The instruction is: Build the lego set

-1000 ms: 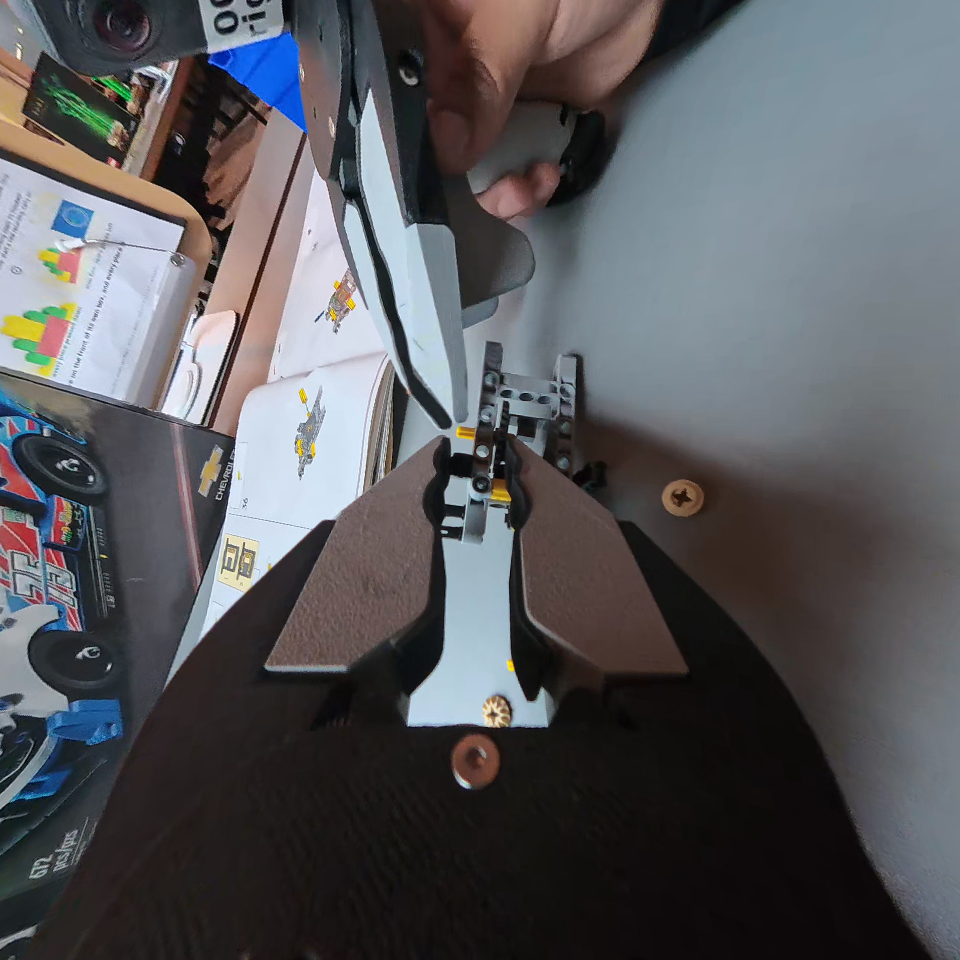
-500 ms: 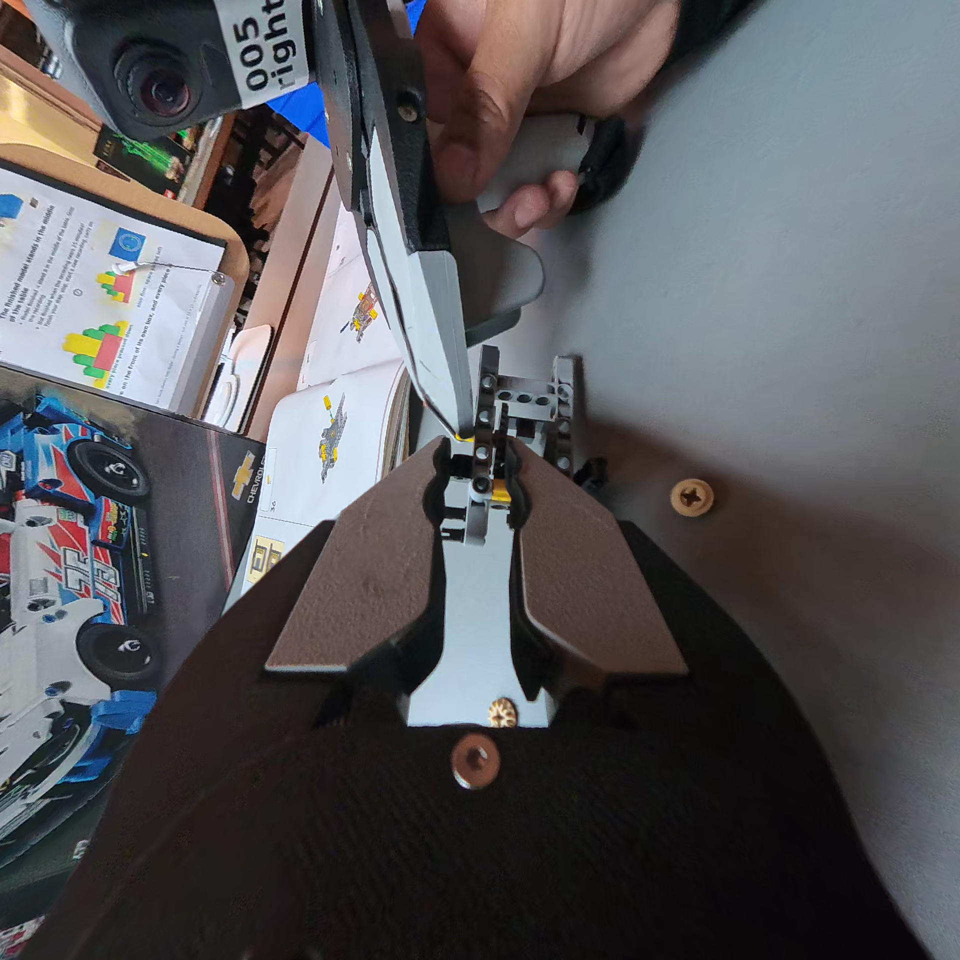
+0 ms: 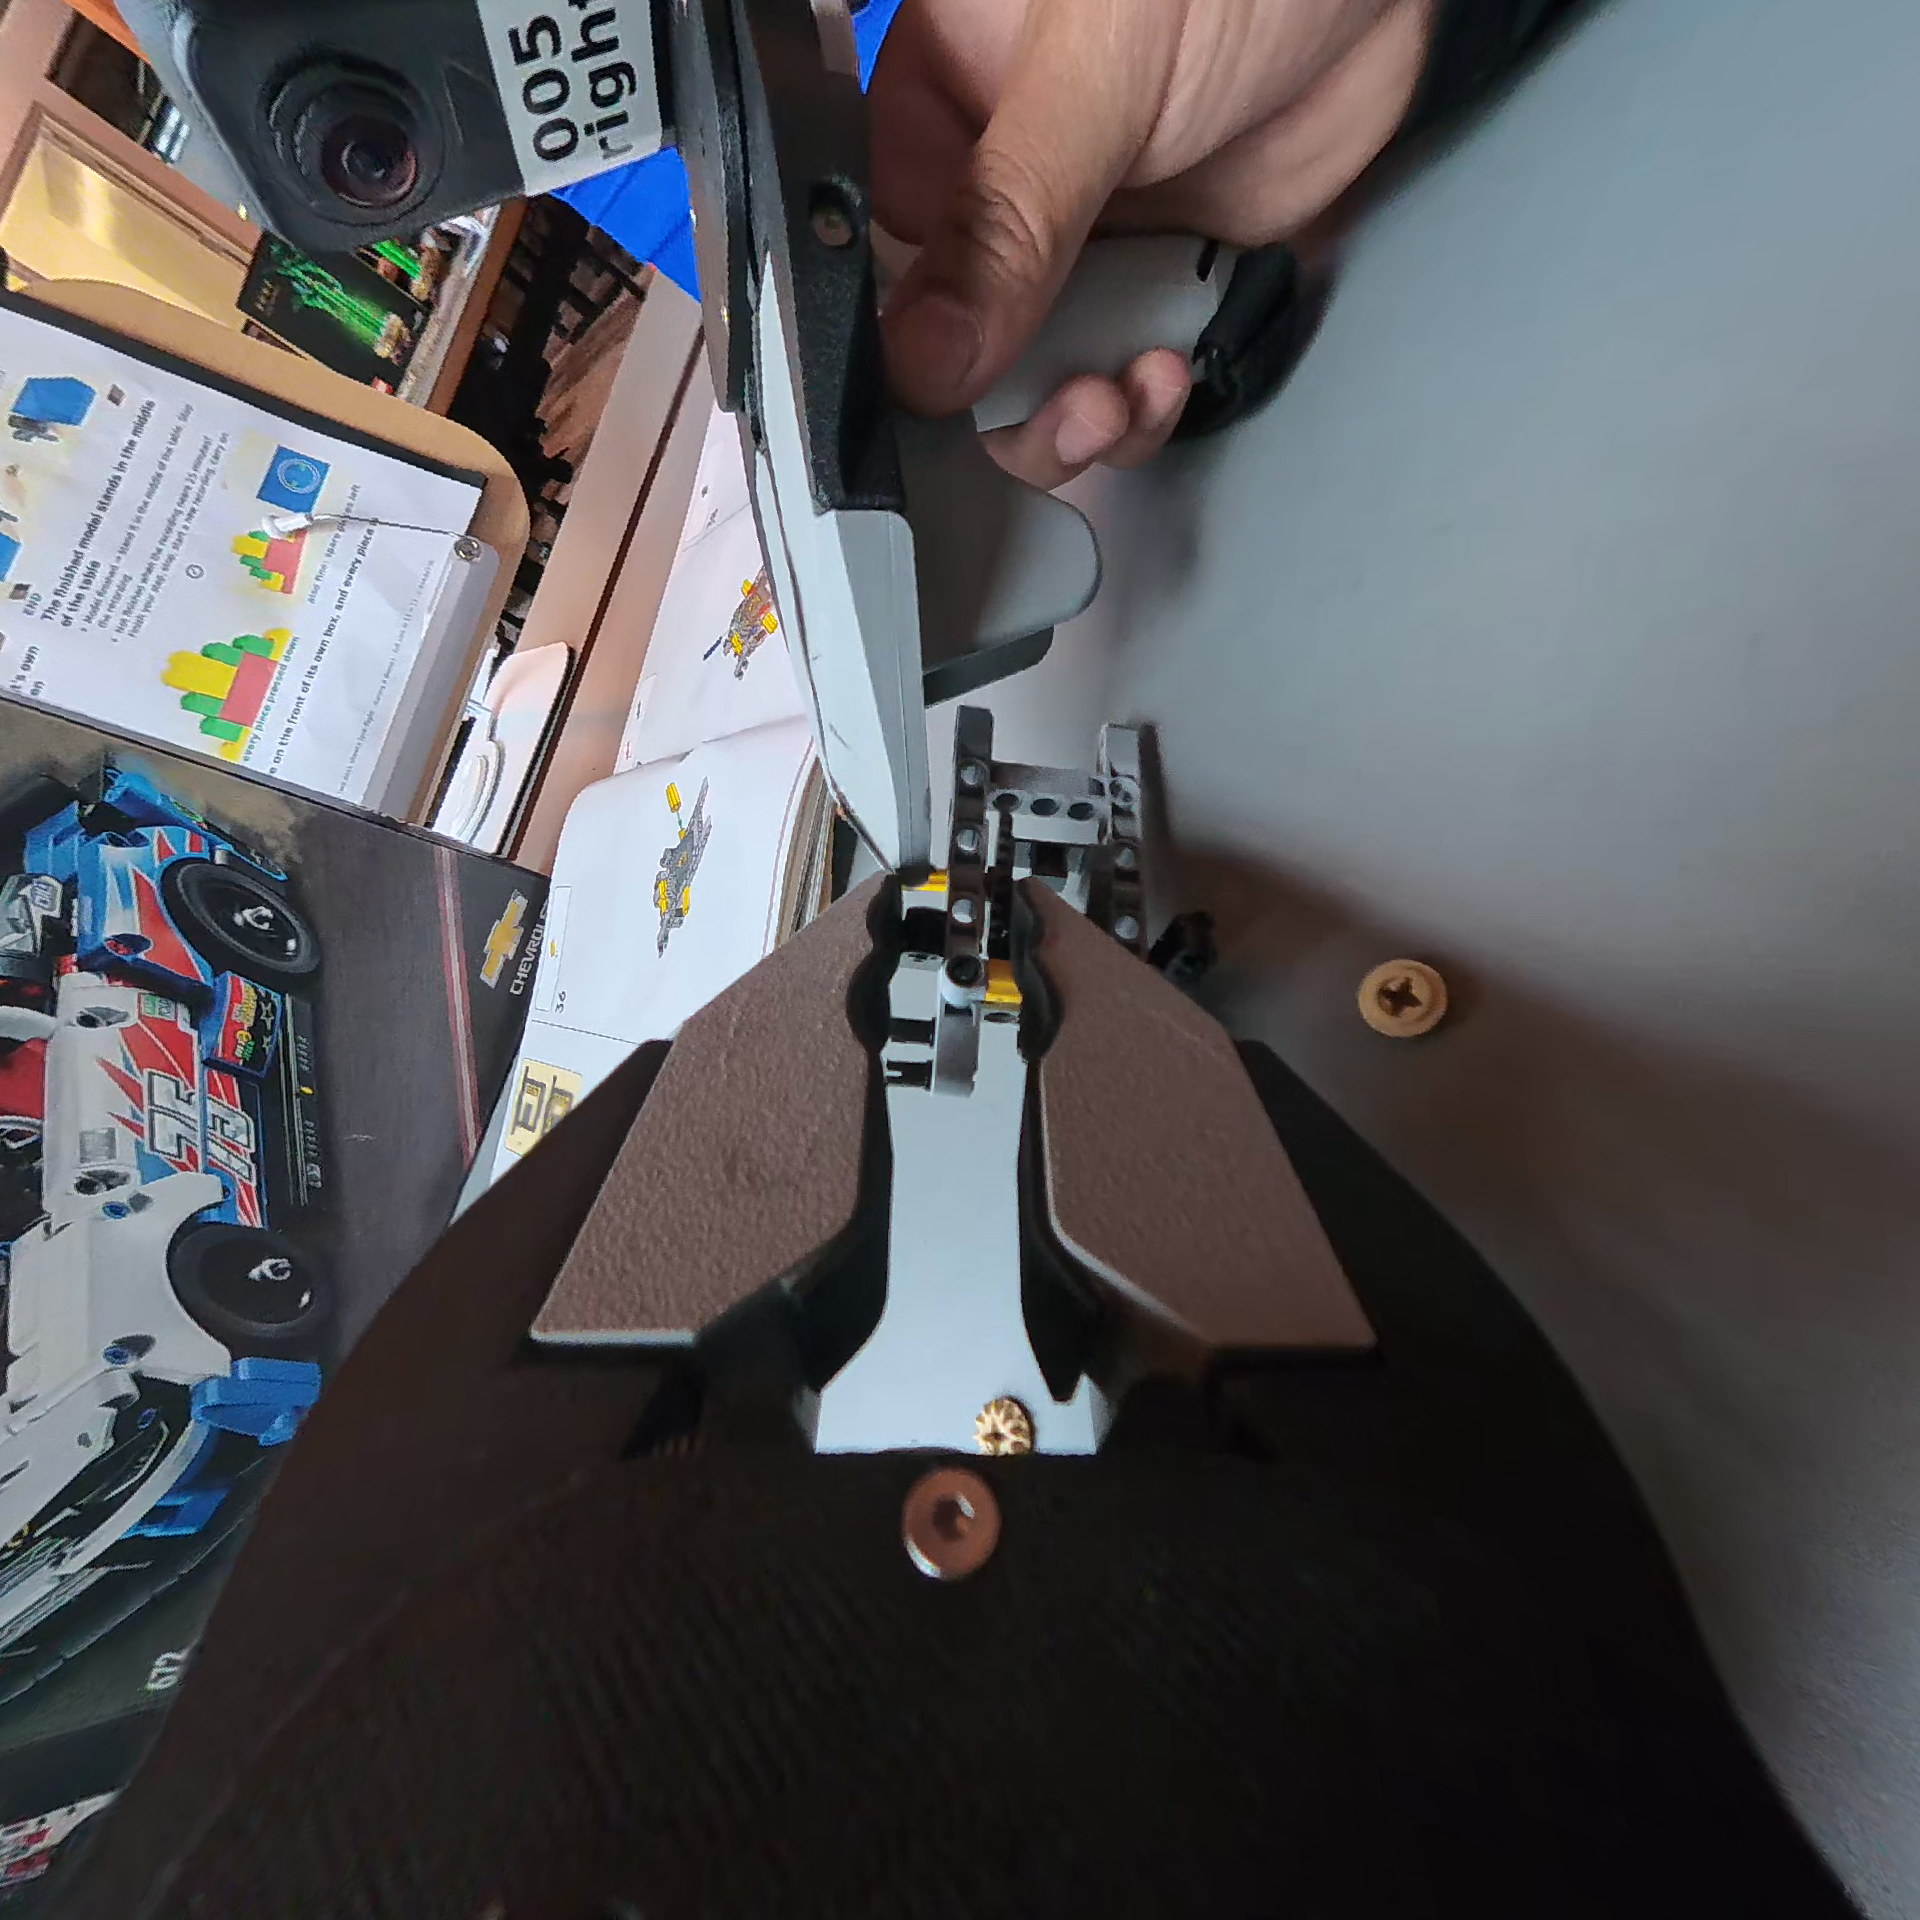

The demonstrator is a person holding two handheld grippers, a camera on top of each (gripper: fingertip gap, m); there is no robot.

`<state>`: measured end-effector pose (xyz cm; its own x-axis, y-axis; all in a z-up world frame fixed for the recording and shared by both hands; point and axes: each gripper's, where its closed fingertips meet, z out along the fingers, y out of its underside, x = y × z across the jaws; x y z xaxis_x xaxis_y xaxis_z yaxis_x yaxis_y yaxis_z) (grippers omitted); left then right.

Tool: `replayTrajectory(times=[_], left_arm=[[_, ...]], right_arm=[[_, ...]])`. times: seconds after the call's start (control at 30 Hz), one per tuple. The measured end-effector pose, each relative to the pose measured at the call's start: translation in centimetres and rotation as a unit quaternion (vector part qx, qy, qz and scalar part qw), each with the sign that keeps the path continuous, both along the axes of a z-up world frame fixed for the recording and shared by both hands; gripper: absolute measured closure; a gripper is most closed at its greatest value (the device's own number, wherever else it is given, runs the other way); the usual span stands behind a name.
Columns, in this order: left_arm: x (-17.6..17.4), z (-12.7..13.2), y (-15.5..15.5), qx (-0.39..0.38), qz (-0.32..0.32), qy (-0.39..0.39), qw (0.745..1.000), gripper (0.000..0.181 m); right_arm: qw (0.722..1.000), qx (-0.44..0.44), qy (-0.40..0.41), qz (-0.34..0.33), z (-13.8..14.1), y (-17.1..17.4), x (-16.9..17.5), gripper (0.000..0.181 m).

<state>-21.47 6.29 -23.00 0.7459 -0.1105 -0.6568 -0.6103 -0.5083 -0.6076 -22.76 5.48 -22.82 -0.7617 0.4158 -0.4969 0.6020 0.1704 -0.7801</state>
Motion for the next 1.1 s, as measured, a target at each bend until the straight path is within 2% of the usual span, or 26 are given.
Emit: replayTrajectory(times=[0.7,0.73,0.8,0.83,0.93,1.03,1.1], left_arm=[[0.1,0.0,0.0,0.008,-0.005,0.022,1.000,0.163],[0.1,0.0,0.0,0.007,-0.003,0.022,1.000,0.163],[0.0,-0.1,0.0,0.009,-0.003,0.016,1.000,0.163],[0.0,-0.1,-0.1,0.010,-0.003,0.011,1.000,0.163],[-0.1,-0.1,-0.1,0.011,-0.003,0.002,1.000,0.164],[-0.1,-0.1,-0.1,0.013,-0.004,-0.011,1.000,0.164],[-0.2,-0.2,-0.2,0.015,-0.006,-0.030,0.999,0.164]], right_arm=[[0.999,0.036,0.020,0.011,-0.5,0.2,0.3,0.180],[0.999,0.039,0.023,0.011,-0.5,0.3,0.2,0.179],[0.998,0.054,0.035,0.016,-0.6,0.7,0.3,0.158],[0.996,0.067,0.049,0.023,-0.7,0.8,0.5,0.152],[0.983,0.129,0.119,0.046,-1.0,1.0,1.0,0.149],[0.954,0.215,0.206,0.043,-1.5,0.9,0.8,0.141],[0.932,0.248,0.262,0.040,-1.2,0.6,0.8,0.145]])
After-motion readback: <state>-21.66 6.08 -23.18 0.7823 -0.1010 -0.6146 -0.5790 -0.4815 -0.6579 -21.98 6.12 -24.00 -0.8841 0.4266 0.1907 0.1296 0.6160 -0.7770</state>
